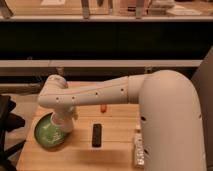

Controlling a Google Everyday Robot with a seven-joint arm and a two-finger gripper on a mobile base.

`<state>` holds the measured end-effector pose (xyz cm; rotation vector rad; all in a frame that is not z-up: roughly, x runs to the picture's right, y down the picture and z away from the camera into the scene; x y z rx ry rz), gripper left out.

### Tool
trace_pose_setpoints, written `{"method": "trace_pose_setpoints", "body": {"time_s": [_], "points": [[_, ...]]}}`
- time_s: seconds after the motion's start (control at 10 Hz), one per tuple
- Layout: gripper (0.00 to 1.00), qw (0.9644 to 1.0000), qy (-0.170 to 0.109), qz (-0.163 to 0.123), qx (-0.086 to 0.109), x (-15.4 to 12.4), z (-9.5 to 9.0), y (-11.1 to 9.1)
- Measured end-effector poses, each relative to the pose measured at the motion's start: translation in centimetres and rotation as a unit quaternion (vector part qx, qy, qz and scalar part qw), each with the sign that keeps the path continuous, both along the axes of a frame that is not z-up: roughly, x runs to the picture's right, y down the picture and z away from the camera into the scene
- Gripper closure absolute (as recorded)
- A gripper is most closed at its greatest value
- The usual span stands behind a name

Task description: Place the ceramic cup in the ceramic bowl

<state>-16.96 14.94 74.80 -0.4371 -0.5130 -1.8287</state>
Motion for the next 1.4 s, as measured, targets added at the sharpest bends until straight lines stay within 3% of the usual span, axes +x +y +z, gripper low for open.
{"method": "trace_pose_setpoints", "body": {"time_s": [0.4,0.6,0.8,1.1,1.4], "points": [[0.67,1.0,-0.002,-0.003,-0.001,0.06,0.06,0.0],[0.58,1.0,-0.001,-0.001,-0.001,0.22,0.24,-0.38],[0.63,1.0,-0.001,-0.001,-0.001,0.23,0.29,-0.46],[0.55,1.0,-0.001,0.0,-0.001,0.43,0.38,-0.73],[0.58,1.0,-0.002,0.0,-0.002,0.42,0.54,-0.89]]}}
